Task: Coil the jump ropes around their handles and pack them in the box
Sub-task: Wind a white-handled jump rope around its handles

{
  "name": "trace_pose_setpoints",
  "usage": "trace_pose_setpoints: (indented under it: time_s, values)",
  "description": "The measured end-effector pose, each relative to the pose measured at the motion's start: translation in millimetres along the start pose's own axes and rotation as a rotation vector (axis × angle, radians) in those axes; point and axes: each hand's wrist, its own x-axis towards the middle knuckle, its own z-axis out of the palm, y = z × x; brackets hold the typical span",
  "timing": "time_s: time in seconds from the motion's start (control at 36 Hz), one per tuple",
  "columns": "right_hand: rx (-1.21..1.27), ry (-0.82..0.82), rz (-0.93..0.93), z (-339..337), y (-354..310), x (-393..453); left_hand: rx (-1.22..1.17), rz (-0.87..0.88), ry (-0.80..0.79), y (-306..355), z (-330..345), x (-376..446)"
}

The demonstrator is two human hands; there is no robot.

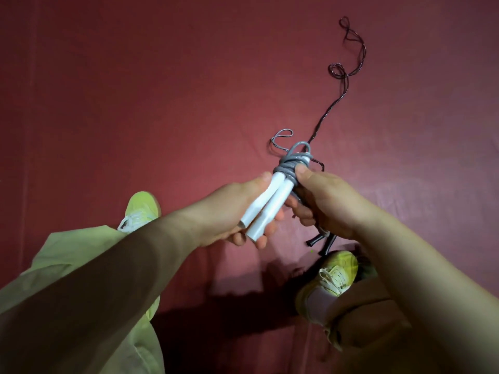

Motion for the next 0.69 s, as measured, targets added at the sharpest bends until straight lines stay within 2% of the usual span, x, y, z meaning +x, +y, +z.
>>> trace_pose_setpoints:
  time_s: [0.14, 0.22, 0.33, 0.44, 0.58, 0.69]
  values:
    - [-0.178, 0.132, 0.043, 4, 4, -1, 0.214, 0.037, 0.127, -1, 1, 2]
    - [-0.357, 0.184, 0.011, 3, 0, -2, 0.228, 0.051, 0.167, 2, -2, 2]
    - [-0.467, 0.275, -0.070, 5, -4, -1, 0.245, 0.100, 0.241, 9, -9, 2]
    - [-0.378, 0.286, -0.122, 9, -7, -2, 0.361, 0.167, 0.330, 14, -13, 1]
    - [-0.182, 0.140, 0.062, 14, -5, 1, 0.618, 0.191, 0.486, 13, -18, 2]
    - [-0.103, 0.186, 0.108, 12, -4, -2, 0.743, 0.177, 0.484, 11, -10, 3]
